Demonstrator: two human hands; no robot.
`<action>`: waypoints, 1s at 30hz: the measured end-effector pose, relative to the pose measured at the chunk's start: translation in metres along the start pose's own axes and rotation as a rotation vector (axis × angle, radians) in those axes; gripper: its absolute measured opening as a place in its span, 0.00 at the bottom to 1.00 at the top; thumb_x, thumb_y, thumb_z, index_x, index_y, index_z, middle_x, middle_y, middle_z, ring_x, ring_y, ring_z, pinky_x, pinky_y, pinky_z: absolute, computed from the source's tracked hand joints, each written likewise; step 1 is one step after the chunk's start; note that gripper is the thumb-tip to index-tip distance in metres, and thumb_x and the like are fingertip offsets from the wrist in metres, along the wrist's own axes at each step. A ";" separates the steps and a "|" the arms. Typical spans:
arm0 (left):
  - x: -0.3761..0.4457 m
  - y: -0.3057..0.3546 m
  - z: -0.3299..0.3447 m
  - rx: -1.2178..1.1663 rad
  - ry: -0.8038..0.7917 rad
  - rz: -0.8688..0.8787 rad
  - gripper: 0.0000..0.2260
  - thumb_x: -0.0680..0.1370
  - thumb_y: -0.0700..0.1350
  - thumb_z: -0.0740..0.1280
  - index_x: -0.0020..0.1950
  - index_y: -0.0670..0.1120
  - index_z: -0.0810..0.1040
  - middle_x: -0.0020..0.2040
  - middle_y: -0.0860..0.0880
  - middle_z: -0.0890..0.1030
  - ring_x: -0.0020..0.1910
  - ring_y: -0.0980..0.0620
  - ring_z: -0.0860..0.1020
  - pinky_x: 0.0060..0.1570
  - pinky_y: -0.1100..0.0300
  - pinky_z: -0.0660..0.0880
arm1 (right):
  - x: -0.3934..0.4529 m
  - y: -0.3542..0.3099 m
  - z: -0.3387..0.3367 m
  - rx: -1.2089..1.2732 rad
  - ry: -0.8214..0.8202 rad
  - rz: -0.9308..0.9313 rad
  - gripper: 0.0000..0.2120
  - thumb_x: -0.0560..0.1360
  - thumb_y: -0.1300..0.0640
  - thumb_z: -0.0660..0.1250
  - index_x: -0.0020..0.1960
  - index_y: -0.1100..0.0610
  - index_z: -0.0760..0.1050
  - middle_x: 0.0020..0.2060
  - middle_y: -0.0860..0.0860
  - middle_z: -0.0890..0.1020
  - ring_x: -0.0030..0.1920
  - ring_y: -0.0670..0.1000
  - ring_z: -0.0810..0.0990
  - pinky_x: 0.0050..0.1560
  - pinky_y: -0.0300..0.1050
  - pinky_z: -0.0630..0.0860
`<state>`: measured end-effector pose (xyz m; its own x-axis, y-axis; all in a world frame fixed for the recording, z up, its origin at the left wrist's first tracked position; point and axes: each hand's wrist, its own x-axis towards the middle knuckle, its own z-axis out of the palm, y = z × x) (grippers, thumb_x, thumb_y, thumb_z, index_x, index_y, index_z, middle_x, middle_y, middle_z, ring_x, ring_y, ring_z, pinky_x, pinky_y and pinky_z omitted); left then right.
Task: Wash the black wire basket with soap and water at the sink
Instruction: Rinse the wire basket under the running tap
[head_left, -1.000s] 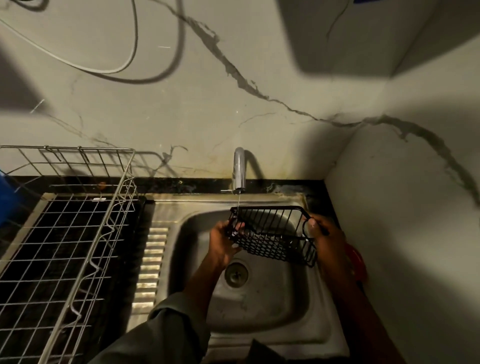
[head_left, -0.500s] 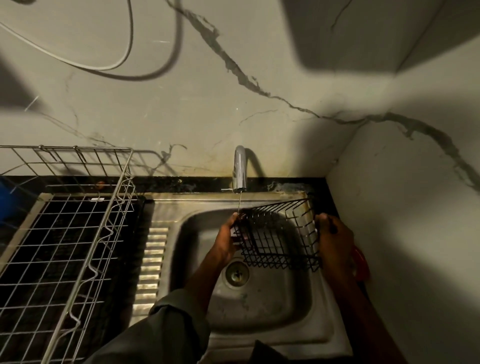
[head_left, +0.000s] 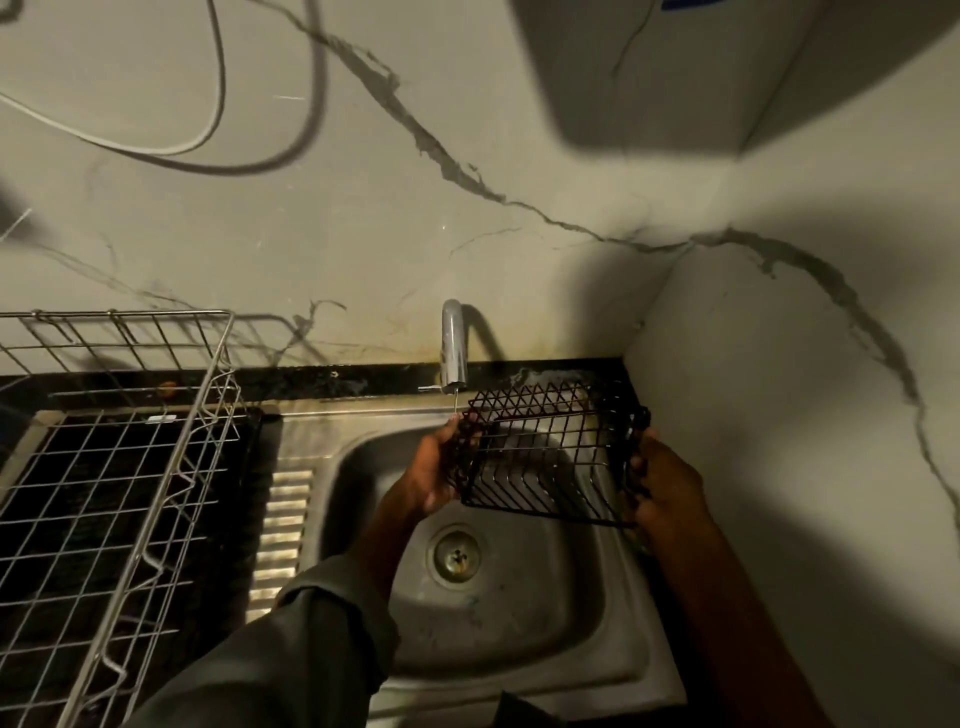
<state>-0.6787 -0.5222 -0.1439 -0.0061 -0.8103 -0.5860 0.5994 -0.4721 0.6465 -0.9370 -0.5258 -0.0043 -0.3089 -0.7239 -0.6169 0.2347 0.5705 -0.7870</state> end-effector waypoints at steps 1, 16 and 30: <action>-0.001 0.000 0.000 -0.070 -0.031 0.000 0.23 0.86 0.57 0.57 0.73 0.44 0.77 0.68 0.40 0.81 0.68 0.38 0.78 0.74 0.37 0.68 | 0.002 0.000 0.005 -0.007 0.000 0.019 0.12 0.82 0.48 0.65 0.43 0.52 0.79 0.34 0.50 0.74 0.35 0.51 0.72 0.43 0.47 0.73; -0.065 -0.057 -0.055 -0.345 0.237 -0.050 0.18 0.81 0.47 0.60 0.41 0.44 0.87 0.38 0.43 0.81 0.30 0.41 0.78 0.33 0.54 0.79 | -0.001 0.029 0.061 -0.356 -0.335 -0.056 0.04 0.80 0.59 0.68 0.46 0.56 0.78 0.34 0.53 0.77 0.31 0.48 0.74 0.32 0.39 0.67; -0.059 -0.010 -0.062 -0.198 0.262 -0.249 0.28 0.82 0.66 0.54 0.55 0.45 0.81 0.43 0.42 0.81 0.38 0.41 0.76 0.21 0.59 0.75 | -0.006 0.007 0.096 -0.575 -0.402 -0.227 0.13 0.79 0.40 0.65 0.47 0.49 0.78 0.42 0.48 0.82 0.38 0.50 0.78 0.38 0.41 0.71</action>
<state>-0.6345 -0.4480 -0.1463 0.0186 -0.5514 -0.8340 0.7479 -0.5460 0.3776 -0.8452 -0.5547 -0.0068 0.0948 -0.8718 -0.4805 -0.3492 0.4229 -0.8362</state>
